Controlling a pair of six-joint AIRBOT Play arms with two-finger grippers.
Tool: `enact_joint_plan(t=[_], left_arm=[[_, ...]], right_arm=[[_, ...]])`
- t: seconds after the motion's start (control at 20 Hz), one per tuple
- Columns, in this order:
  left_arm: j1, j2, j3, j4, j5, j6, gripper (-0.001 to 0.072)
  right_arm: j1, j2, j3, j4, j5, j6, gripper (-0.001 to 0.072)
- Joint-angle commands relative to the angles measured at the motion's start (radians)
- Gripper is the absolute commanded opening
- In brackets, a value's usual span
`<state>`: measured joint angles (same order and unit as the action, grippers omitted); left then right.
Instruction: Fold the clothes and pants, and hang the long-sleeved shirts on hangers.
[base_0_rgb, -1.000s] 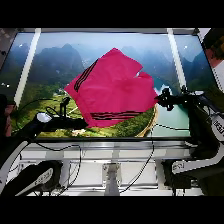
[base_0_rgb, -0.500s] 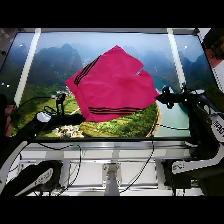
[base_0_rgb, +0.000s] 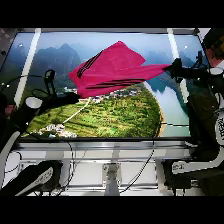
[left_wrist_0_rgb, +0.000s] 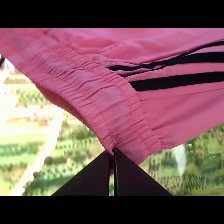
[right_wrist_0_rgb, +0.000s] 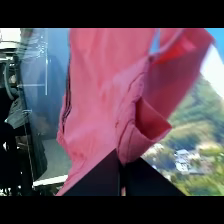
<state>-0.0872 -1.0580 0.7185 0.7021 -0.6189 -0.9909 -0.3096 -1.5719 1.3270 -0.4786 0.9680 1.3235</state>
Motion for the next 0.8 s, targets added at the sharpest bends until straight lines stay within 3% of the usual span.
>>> enact_joint_plan(t=[0.0, 0.25, 0.4, 0.75], left_arm=[[-0.021, -0.001, 0.055, 0.010, -0.034, 0.003, 0.0006], [-0.092, 0.003, 0.057, 0.078, -0.010, -0.029, 0.0004], [-0.114, 0.011, 0.056, 0.101, -0.003, -0.057, 0.0004], [-0.244, 0.188, -0.088, 0.366, 0.053, -0.412, 0.0003]], right_arm=[[0.024, 0.000, 0.069, 0.000, 0.073, 0.002, 0.0005], [0.086, 0.027, 0.069, -0.037, 0.060, 0.021, 0.0003], [0.098, 0.069, 0.042, -0.195, 0.060, 0.109, 0.0002], [0.097, 0.338, -0.314, -0.296, 0.043, 0.124, 0.0002]])
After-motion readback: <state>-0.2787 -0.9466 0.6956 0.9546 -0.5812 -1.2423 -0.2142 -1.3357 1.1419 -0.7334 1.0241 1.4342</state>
